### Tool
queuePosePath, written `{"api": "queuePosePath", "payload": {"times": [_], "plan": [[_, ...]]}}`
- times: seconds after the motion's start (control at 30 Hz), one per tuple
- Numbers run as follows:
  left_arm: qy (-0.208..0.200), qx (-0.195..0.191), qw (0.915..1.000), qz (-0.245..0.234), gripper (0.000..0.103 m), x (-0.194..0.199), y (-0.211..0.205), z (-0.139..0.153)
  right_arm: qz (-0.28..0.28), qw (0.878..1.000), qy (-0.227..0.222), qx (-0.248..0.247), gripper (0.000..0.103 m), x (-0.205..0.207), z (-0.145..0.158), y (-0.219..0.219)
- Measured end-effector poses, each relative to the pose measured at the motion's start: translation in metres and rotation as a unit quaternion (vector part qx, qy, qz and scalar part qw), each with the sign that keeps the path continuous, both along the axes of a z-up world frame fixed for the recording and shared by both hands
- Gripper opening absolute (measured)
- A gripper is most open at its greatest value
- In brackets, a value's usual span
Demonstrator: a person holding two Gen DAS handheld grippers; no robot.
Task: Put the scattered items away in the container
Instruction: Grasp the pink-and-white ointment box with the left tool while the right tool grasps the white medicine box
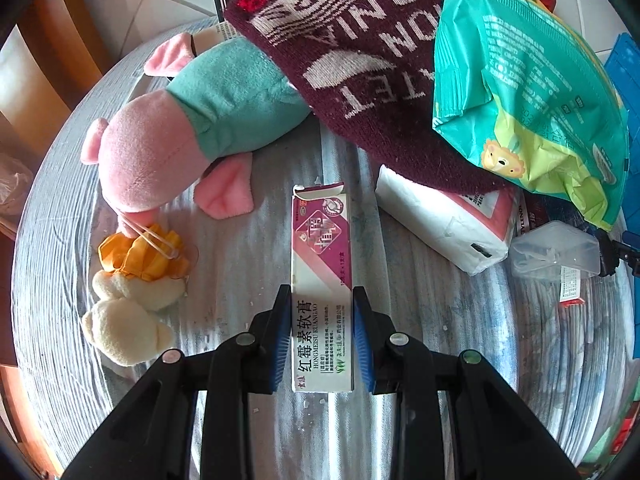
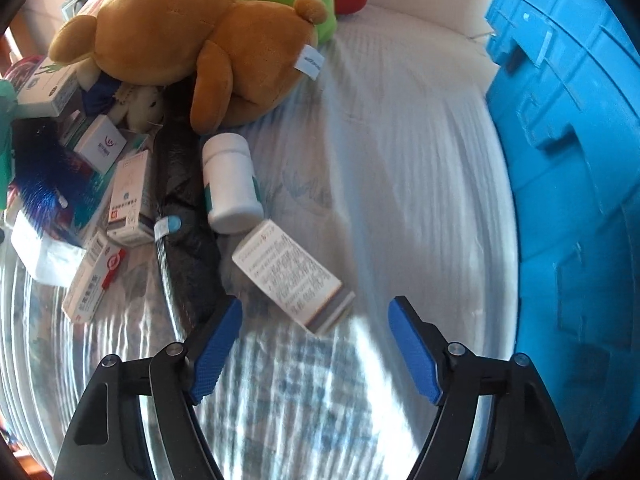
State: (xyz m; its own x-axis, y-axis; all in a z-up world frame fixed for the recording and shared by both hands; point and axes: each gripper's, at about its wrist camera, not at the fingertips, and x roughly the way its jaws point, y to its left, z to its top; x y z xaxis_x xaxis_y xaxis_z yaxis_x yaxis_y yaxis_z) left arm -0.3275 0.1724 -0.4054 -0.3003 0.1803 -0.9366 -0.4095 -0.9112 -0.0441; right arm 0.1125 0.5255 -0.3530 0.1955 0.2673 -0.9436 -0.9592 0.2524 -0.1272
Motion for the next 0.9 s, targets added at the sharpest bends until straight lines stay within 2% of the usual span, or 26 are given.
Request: {"api": "queuePosePath", "payload": {"times": [0.1,0.17,0.27,0.53,0.6,0.8,0.9], "plan": [[0.000,-0.001,1.0000,0.004,0.028,0.000,-0.003,0.001,0.019,1.000,-0.004,-0.022,0.058,-0.004,-0.008,0.012],[0.000,0.000,1.0000,0.005,0.028,0.001,-0.004,0.002,0.027,0.999,0.001,-0.031,0.042,-0.006,-0.011,0.015],[0.001,0.004,1.0000,0.005,0.028,0.005,-0.009,0.003,0.037,0.999,0.008,-0.033,0.034,-0.010,-0.007,0.013],[0.000,0.022,0.9997,0.013,0.028,0.002,-0.001,0.012,0.005,1.000,0.027,-0.008,0.033,-0.009,0.019,-0.018],[0.001,0.021,0.9997,0.012,0.028,0.021,0.004,0.018,-0.004,0.999,0.034,-0.001,0.033,-0.011,0.027,-0.027],[0.001,0.023,0.9996,0.018,0.028,0.040,-0.009,0.023,0.005,0.999,0.043,0.023,0.033,-0.029,0.052,-0.056],[0.010,0.027,0.9994,0.016,0.028,0.064,-0.007,0.038,0.013,0.998,0.049,0.039,0.033,-0.041,0.063,-0.077]]}}
